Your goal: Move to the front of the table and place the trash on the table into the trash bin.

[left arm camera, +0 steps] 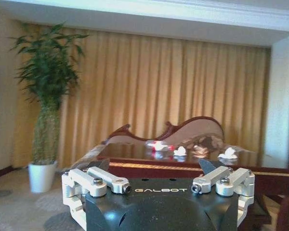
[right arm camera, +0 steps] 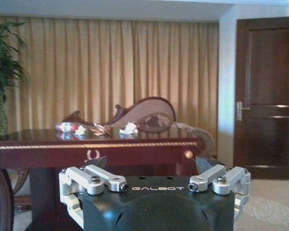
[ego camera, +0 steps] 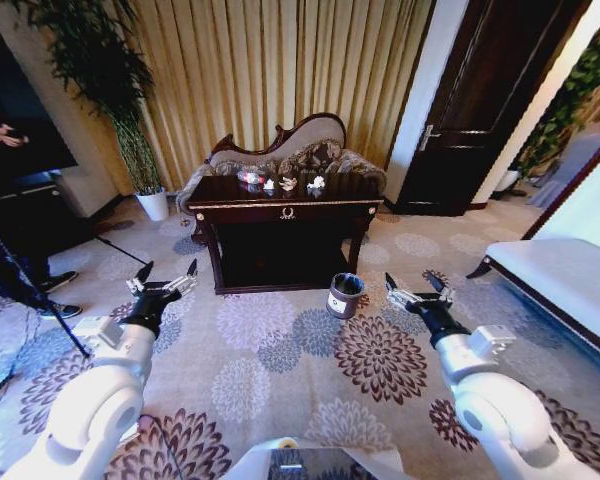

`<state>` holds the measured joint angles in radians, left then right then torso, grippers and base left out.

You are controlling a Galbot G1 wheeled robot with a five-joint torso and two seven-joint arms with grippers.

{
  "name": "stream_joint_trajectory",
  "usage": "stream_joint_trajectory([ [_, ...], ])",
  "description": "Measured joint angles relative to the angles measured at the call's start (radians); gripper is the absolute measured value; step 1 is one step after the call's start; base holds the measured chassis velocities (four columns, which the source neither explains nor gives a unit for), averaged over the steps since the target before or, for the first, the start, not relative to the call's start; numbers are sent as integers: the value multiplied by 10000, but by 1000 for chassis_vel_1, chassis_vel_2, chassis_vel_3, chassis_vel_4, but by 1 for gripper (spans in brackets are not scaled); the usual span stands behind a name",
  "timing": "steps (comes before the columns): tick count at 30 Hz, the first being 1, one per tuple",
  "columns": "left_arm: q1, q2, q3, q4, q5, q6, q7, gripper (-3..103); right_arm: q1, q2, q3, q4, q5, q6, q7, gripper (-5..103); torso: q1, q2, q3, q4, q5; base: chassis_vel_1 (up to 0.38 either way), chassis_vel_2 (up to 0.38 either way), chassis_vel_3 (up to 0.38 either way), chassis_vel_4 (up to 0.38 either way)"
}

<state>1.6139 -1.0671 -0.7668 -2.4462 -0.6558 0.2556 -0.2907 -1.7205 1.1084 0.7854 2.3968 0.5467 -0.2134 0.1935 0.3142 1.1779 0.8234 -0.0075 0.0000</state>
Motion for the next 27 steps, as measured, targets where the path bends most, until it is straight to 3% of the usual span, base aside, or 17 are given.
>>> stream_joint_trajectory([
  [2, 723, -728, -641, 302, 277, -661, 780, 100, -522, 816, 431, -464, -485, 598, -889, 100, 0, 1, -1, 0, -1, 0, 0, 0, 0],
  [3, 723, -728, -641, 302, 277, -661, 780, 100, -522, 816, 431, -464, -485, 598, -889, 100, 0, 1, -1, 0, -1, 0, 0, 0, 0],
  [5, 1370, -1383, -1215, 563, 521, -1262, 1493, 100, -995, 1571, 829, -894, -921, 1154, -1716, 100, 0, 1, -1, -1, 0, 0, 0, 0, 0],
  [6, 1713, -1725, -1514, 708, 655, -1573, 1857, 100, -1084, 1822, 938, -987, -959, 1274, -1950, 100, -1, 1, -1, -11, 4, 0, 0, 0, 0],
  [7, 1713, -1725, -1514, 708, 655, -1573, 1857, 100, -1084, 1822, 938, -987, -959, 1274, -1950, 100, -1, 1, -1, -11, 4, 0, 0, 0, 0],
  [10, 2699, -2721, -2384, 1114, 1029, -2478, 2932, 100, -1052, 2053, 1017, -1002, -959, 1288, -2113, 100, -1, 1, -2, 4, -2, 0, 0, 0, 0],
  [12, 3275, -3300, -2890, 1342, 1241, -3001, 3553, 100, -999, 2075, 1016, -958, -945, 1194, -2107, 100, 0, 1, -2, 1, 0, 0, 0, 0, 0],
  [13, 3275, -3300, -2890, 1342, 1241, -3001, 3553, 100, -999, 2075, 1016, -958, -945, 1194, -2107, 100, 0, 1, -2, 1, 0, 0, 0, 0, 0],
  [15, 3595, -3706, -3190, 1435, 1383, -3422, 4112, 100, -934, 2072, 996, -869, -876, 1036, -2055, 100, -2, 2, -3, 9, 1, 0, 0, 0, 0],
  [20, 3628, -3777, -3258, 1207, 1397, -3386, 4296, 100, -766, 2033, 999, -694, -789, 750, -1994, 100, 0, 0, -1, -5, 0, 0, 0, 0, 0],
  [27, 3566, -3726, -3473, 645, 1200, -2477, 4324, 100, -248, 1909, 1042, -285, -590, 87, -1944, 100, -1, 1, -1, -1, 0, 0, 0, 0, 0],
])
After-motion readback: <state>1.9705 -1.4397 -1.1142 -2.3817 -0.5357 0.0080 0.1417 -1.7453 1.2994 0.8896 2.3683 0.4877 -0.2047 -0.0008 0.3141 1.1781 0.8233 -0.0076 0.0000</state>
